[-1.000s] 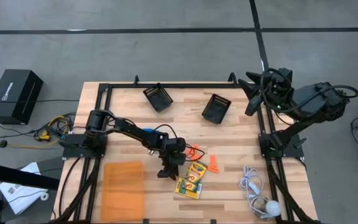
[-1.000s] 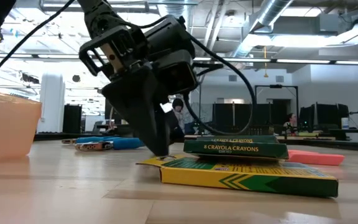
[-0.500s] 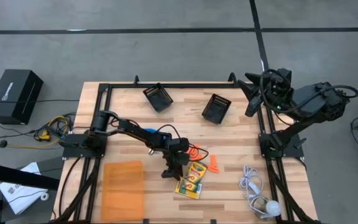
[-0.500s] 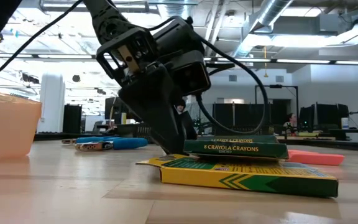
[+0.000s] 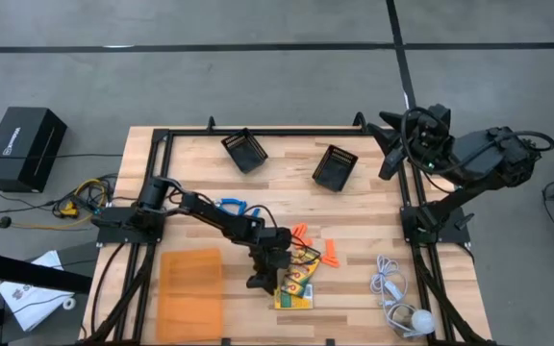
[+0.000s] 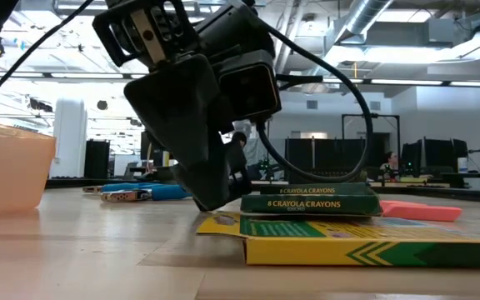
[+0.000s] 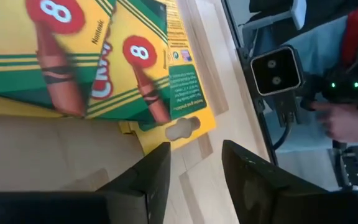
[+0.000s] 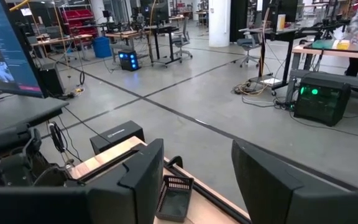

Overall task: Pick & Place School Supplies
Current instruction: Put the crayon box into the orange transparent bin

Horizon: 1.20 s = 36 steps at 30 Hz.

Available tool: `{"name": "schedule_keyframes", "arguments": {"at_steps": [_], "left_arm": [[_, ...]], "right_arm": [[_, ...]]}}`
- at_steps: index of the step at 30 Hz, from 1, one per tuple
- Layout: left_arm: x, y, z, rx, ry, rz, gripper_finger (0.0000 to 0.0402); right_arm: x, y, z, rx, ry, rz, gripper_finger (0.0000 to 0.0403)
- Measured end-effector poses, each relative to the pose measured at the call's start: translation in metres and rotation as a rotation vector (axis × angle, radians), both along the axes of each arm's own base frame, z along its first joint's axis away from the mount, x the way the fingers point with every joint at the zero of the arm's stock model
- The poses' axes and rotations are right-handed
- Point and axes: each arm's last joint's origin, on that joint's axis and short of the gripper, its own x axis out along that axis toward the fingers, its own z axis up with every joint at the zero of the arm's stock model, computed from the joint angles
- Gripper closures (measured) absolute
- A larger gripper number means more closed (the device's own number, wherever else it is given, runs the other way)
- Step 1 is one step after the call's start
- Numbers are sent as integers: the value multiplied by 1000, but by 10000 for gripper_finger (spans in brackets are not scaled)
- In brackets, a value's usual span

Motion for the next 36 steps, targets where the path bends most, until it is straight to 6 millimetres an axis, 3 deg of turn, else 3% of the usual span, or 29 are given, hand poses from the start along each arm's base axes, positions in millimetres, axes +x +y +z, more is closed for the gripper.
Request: {"name": "schedule_keyframes", "arguments": {"at_steps": [6,13,21,25,36], "left_arm": [[1,3,-2,34,-4,26,285],[3,28,3,99,-73,34,275],[-10,29,57,539,-376,-105,285],[-16,14,62,697,-445,-178,285],[-40,-63,59,915,-685,-231,280]], "right_arm": [[0,0,0,0,0,0,221],[0,0,0,0,-1,0,221],[0,0,1,-13,8,3,221],[1,0,3,-11,-7,6,221],[10,5,6,-41,-4,35,221]]}}
